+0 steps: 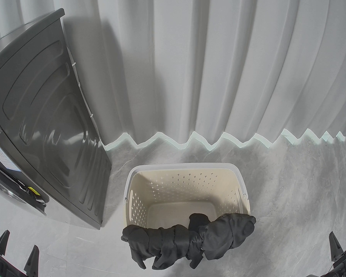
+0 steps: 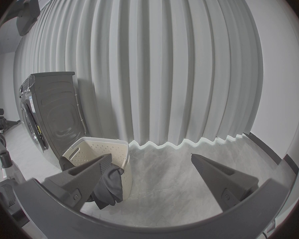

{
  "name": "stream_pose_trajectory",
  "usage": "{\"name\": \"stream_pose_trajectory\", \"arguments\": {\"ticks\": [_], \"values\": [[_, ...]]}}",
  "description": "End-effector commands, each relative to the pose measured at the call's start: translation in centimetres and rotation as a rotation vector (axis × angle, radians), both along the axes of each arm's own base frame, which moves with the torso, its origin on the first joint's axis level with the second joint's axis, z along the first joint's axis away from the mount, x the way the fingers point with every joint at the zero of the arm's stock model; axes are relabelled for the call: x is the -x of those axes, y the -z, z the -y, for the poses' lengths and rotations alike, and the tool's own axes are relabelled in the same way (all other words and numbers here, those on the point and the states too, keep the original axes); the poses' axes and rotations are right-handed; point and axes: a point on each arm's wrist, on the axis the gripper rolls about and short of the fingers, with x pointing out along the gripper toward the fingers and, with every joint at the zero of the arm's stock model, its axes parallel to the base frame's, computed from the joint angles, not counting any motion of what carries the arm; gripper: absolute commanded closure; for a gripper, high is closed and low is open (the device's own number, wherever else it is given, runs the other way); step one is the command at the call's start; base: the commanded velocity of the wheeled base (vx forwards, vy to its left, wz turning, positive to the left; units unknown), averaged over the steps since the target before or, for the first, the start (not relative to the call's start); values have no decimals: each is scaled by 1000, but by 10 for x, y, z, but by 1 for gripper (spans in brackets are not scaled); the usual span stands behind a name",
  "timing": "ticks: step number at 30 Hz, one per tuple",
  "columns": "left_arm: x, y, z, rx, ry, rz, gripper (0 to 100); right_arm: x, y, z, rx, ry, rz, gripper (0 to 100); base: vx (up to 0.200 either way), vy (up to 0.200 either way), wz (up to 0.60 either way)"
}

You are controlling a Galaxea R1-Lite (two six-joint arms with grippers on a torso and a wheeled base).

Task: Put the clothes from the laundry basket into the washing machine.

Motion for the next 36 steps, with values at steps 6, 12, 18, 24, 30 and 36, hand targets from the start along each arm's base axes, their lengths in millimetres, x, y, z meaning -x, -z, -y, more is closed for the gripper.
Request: {"name": "stream_pose_trajectory", "arguments": {"ticks": [6, 12, 18, 24, 30, 36], "values": [[0, 5, 0, 0, 0, 1, 0, 0, 5, 0, 0, -2, -1, 0, 0, 0, 0], [0, 5, 0, 6, 0, 0, 0, 0, 5, 0, 0, -2, -1, 0, 0, 0, 0], [0, 5, 0, 6, 0, 2, 0, 0, 5, 0, 0, -1, -1, 0, 200, 0, 0], [0, 5, 0, 3, 0, 2, 0, 0, 5, 0, 1, -1, -1, 0, 100, 0, 0], [0, 5, 0, 4, 0, 2, 0, 0, 5, 0, 0, -1, -1, 0, 0, 0, 0], [0, 5, 0, 6, 0, 2, 0, 0, 5, 0, 0, -2, -1, 0, 200, 0, 0]]}}
